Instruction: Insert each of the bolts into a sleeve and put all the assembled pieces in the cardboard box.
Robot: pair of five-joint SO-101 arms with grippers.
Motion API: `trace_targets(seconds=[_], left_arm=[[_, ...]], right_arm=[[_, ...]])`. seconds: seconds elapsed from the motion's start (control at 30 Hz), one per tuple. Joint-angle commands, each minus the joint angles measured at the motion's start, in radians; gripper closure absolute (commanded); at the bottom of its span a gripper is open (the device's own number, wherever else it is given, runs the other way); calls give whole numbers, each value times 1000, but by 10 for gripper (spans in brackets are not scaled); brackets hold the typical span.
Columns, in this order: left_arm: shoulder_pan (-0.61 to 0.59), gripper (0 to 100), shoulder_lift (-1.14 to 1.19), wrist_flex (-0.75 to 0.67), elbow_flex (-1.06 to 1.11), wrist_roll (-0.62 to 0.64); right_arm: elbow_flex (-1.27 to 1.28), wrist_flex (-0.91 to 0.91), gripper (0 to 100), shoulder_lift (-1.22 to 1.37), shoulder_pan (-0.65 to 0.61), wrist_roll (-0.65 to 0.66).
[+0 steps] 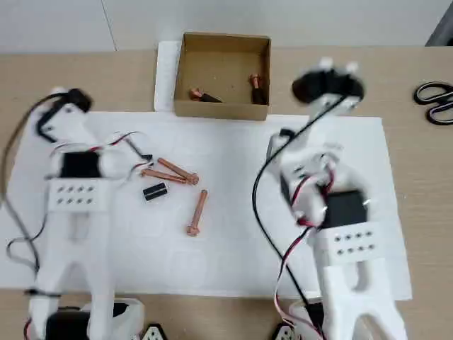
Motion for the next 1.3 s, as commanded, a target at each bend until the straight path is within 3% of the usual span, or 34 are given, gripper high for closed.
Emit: trace_targets(seconds=[0.0, 0.1, 0.27, 0.7, 0.93, 1.27], left_arm=[[43, 989, 26, -68, -65, 101], [86, 987, 26, -81, -116, 239], [152, 922, 63, -9, -199, 318], [63, 905, 611, 362, -684, 474], [38, 906, 813, 460, -901, 491], [31, 903, 944, 457, -944, 489]], right_arm=[[350, -337, 994, -150, -38, -11], [543, -475, 994, -274, -84, -6], [740, -522, 995, -467, -90, -5], [987, -519, 995, -776, -91, -5], [987, -443, 995, -814, -90, -5], [987, -417, 995, -817, -90, -5]])
